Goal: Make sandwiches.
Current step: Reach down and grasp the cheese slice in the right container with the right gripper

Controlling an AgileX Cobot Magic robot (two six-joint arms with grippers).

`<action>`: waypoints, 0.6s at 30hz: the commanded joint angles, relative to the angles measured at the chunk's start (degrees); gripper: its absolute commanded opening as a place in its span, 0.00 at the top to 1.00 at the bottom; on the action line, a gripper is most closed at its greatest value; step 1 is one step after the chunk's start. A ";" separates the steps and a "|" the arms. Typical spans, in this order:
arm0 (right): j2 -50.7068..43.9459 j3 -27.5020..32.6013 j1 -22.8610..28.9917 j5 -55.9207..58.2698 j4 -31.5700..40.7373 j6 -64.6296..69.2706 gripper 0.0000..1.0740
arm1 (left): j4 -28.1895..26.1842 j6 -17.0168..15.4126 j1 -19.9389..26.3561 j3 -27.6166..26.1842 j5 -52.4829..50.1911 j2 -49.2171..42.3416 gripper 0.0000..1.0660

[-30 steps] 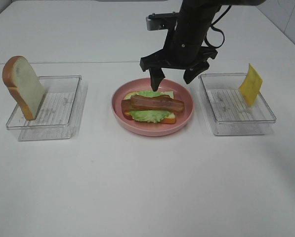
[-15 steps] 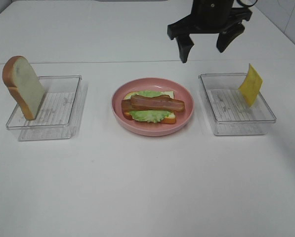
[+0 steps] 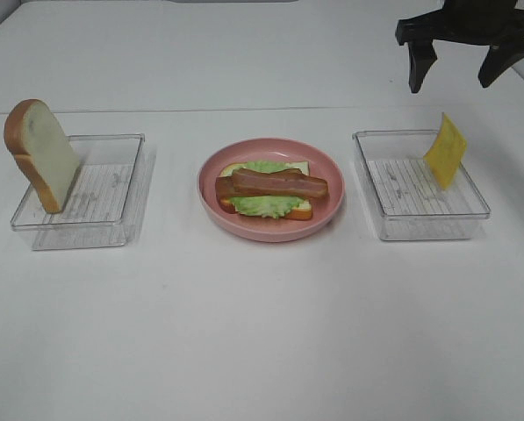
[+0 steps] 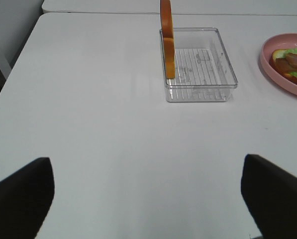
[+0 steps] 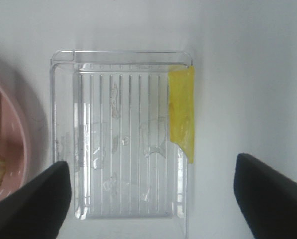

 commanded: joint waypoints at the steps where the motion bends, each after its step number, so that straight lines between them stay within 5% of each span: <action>1: 1.95 -0.29 -1.49 0.63 1.43 -0.86 0.20 | -0.46 0.17 -0.17 0.00 -0.57 -1.20 0.12; 18: 8.37 -0.29 -4.70 -1.09 3.84 -1.89 0.21 | -0.46 0.17 -0.17 0.00 -0.57 -1.20 0.12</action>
